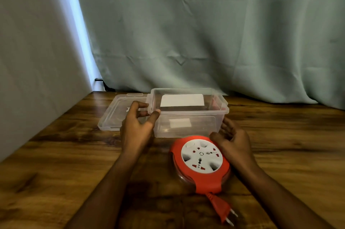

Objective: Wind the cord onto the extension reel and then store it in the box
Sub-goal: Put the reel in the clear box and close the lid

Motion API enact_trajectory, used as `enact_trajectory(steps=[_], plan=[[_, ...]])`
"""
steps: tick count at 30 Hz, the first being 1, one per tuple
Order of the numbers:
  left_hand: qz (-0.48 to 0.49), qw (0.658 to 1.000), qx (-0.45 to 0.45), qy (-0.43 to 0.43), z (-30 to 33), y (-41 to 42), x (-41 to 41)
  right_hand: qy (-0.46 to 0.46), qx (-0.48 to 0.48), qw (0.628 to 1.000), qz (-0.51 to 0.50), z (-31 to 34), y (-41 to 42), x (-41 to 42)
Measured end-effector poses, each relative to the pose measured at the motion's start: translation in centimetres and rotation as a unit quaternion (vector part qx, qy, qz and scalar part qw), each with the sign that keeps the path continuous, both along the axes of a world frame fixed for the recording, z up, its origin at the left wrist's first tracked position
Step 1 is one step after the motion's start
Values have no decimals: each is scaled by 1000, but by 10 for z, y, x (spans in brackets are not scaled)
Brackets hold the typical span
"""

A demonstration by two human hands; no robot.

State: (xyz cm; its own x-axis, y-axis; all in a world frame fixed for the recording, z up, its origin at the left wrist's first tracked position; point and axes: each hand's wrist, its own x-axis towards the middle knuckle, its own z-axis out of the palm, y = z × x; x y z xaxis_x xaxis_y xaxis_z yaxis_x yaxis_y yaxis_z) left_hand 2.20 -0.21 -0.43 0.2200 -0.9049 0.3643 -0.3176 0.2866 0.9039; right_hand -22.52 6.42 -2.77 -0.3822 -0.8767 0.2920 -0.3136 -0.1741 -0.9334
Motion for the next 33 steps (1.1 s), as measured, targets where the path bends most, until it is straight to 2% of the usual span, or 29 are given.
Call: enact_trajectory(steps=[2,4,6,7,8,9,11,15,19,21,23,26,30,33], plan=[[11,1000,-6,0,-1,7,2,39,33,999,7,8,7,5],[9,1000,-3,18,-1,8,1,175,115,978,3,23,17,3],[5,1000,-1,27,-1,7,0,369,225,902,8,40,28,-2],[-1,1000,0,27,-1,7,0,430,267,862,19,47,33,-4],[-10,1000,2,29,-1,7,-1,456,296,839,34,54,37,-5],[-20,999,4,34,-1,7,-1,459,314,830,47,58,39,-5],[-40,998,7,55,-1,8,-2,424,330,840,72,63,42,-7],[-46,996,4,72,-1,10,-3,240,329,904,131,58,46,-11],[-37,997,1,66,-6,3,-3,101,288,944,125,54,49,-12],[-33,997,7,62,-8,0,-2,30,273,952,134,55,49,-9],[-31,998,13,53,-11,-1,-3,27,278,947,160,59,47,-3],[-30,999,11,33,-14,-1,-6,76,261,945,183,85,43,3],[-20,1000,-1,16,-15,-1,-7,126,144,962,196,147,38,-1],[-13,1000,-10,1,-15,0,-10,132,35,978,157,196,26,-2]])
